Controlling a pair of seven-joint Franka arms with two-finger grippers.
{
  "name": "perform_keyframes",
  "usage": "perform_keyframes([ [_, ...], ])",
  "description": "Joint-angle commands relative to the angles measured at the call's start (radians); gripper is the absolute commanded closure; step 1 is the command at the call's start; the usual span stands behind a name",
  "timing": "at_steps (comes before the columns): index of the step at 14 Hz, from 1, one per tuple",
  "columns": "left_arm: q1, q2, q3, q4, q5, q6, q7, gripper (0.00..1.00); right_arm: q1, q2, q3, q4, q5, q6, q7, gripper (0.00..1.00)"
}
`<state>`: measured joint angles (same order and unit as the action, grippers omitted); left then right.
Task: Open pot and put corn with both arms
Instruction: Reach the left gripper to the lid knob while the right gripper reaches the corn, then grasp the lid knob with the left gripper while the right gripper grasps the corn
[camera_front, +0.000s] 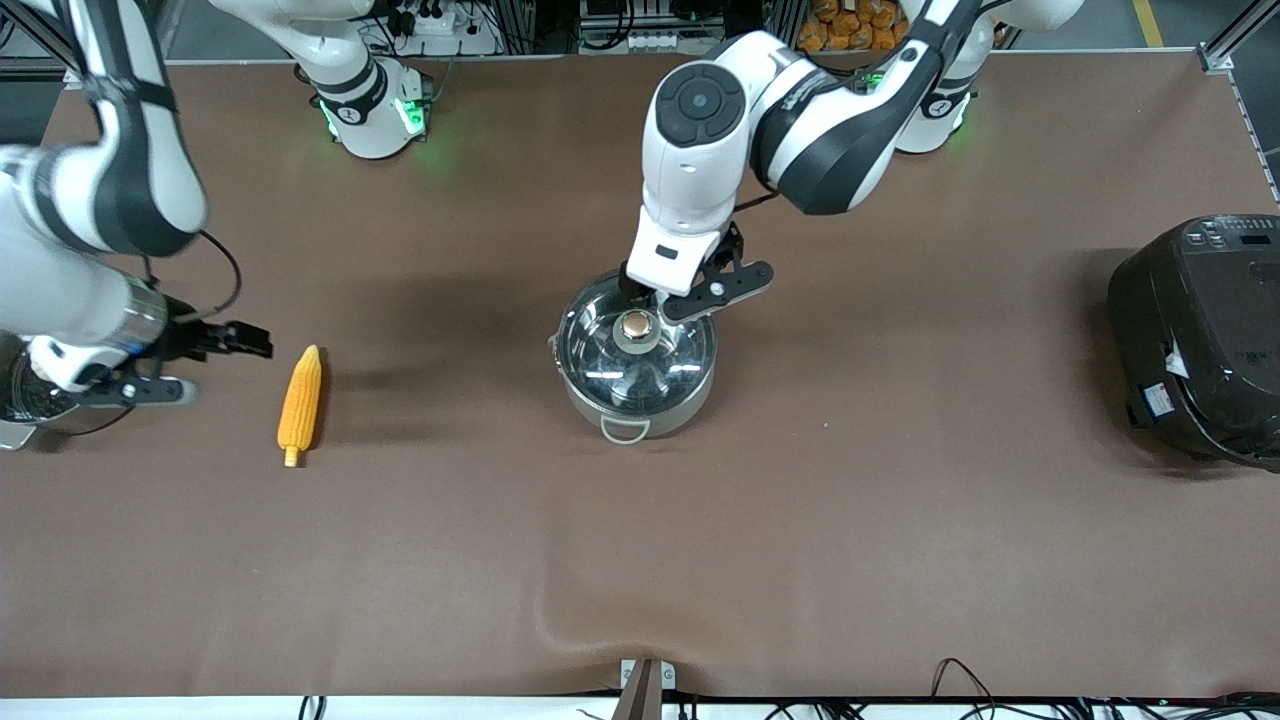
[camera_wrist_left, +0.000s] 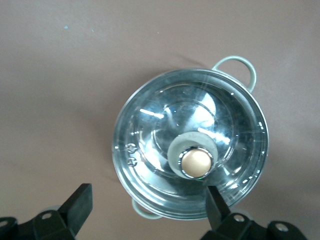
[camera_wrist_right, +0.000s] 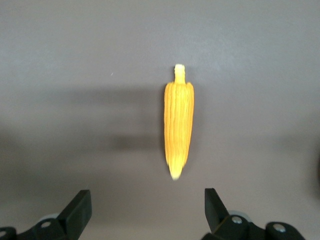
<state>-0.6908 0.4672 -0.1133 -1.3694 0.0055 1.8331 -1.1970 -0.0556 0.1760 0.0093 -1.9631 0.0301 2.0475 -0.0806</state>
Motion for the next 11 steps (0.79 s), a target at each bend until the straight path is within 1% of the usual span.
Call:
perform_keyframes([
  [1,-0.032,0.056,0.014,0.032,0.025,0.049,-0.061,0.00,0.006,0.028,0.000,-0.069,-0.012,0.117,-0.004,0.00],
  [5,-0.045,0.116,0.014,0.049,0.030,0.139,-0.122,0.00,0.008,0.149,0.000,-0.066,-0.012,0.229,-0.004,0.00],
  [7,-0.053,0.154,0.017,0.073,0.042,0.146,-0.131,0.00,0.003,0.190,-0.002,-0.065,-0.018,0.255,-0.005,0.00],
  [10,-0.056,0.172,0.024,0.072,0.047,0.152,-0.131,0.00,-0.007,0.252,-0.003,-0.066,-0.027,0.319,-0.005,0.00],
  [11,-0.061,0.176,0.024,0.072,0.047,0.152,-0.134,0.02,-0.012,0.267,-0.005,-0.066,-0.027,0.327,-0.005,0.00],
])
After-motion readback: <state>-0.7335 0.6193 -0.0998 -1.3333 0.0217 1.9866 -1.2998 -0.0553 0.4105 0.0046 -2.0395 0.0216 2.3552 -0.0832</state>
